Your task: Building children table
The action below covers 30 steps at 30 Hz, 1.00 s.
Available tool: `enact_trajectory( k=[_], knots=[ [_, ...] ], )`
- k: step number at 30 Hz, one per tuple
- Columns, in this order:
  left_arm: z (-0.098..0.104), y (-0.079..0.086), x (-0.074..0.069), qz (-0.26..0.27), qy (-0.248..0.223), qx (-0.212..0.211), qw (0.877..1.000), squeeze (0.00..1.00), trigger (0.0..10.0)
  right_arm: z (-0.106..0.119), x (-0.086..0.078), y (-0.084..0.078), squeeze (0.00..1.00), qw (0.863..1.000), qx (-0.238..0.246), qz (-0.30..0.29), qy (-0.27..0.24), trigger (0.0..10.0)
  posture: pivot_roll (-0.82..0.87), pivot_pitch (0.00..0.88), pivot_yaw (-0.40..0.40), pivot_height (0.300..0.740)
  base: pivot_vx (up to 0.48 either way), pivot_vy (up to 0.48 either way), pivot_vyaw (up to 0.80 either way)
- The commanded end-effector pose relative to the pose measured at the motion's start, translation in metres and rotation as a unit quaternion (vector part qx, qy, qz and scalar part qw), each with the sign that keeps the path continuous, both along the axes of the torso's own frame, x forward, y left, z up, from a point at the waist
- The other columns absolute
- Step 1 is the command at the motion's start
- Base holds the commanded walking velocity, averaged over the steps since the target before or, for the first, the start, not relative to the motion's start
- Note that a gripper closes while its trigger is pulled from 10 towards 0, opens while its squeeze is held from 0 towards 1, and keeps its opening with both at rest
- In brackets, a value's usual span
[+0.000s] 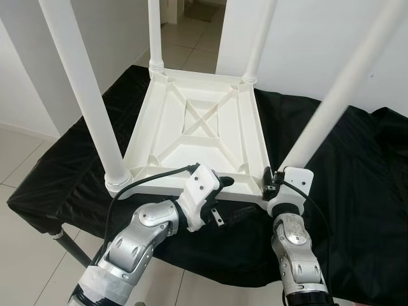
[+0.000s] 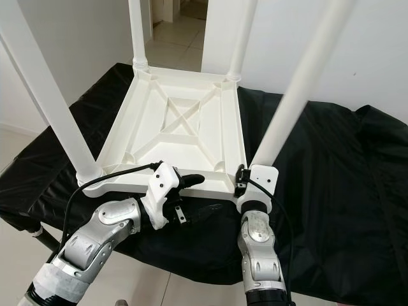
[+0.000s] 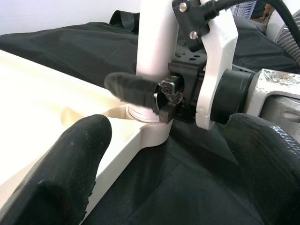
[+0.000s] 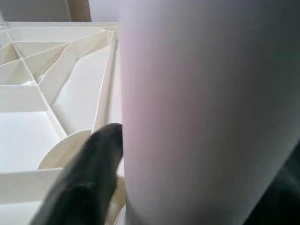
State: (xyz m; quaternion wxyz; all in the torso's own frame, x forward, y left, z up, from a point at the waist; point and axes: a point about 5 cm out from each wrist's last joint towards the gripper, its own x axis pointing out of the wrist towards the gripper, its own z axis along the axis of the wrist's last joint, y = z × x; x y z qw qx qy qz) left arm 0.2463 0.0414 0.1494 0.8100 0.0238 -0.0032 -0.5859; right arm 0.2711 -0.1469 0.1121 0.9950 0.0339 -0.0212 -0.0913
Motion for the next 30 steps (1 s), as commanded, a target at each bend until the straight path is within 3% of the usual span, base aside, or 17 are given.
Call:
enact_trajectory(
  k=[1,10,11,19,23,27,30],
  knots=[
    [-0.001,-0.001,-0.001,0.005,-0.003,0.004,1.000,0.00,10.0,-0.002,-0.003,0.011,1.00,0.999,0.034,0.011,0.000,10.0,-0.03,0.000,-0.097,0.740,0.000,0.000,0.00],
    [0.000,-0.002,-0.003,0.002,-0.003,0.002,1.000,0.00,10.0,0.007,-0.008,0.012,1.00,0.997,0.025,0.068,-0.037,10.0,-0.03,0.000,-0.106,0.740,0.000,0.000,0.00],
    [-0.001,-0.002,-0.004,0.002,-0.003,0.002,1.000,0.00,10.0,0.009,-0.010,0.009,0.00,0.996,0.018,0.077,-0.047,10.0,-0.03,0.000,-0.110,0.740,0.000,0.000,0.00],
    [0.004,-0.004,-0.004,0.002,-0.003,-0.010,1.000,0.00,10.0,0.013,-0.018,-0.012,0.00,0.985,0.019,0.156,-0.065,10.0,-0.02,0.000,-0.118,0.740,0.000,0.000,0.00],
    [0.006,-0.004,-0.002,0.001,-0.006,-0.010,1.000,0.00,10.0,0.015,-0.012,-0.031,0.00,0.974,-0.010,0.218,-0.065,10.0,-0.02,0.000,-0.115,0.740,0.000,0.000,0.00],
    [0.006,-0.003,-0.002,0.000,-0.006,-0.008,1.000,0.00,10.0,0.016,-0.008,-0.036,0.00,0.968,-0.017,0.242,-0.062,10.0,-0.03,0.000,-0.108,0.740,0.000,0.000,0.00],
    [0.005,-0.003,-0.002,-0.002,-0.006,-0.006,1.000,0.00,10.0,0.015,0.001,-0.042,0.00,0.953,-0.035,0.299,-0.047,10.0,-0.03,0.000,-0.108,0.740,0.000,0.000,0.00]
  ],
)
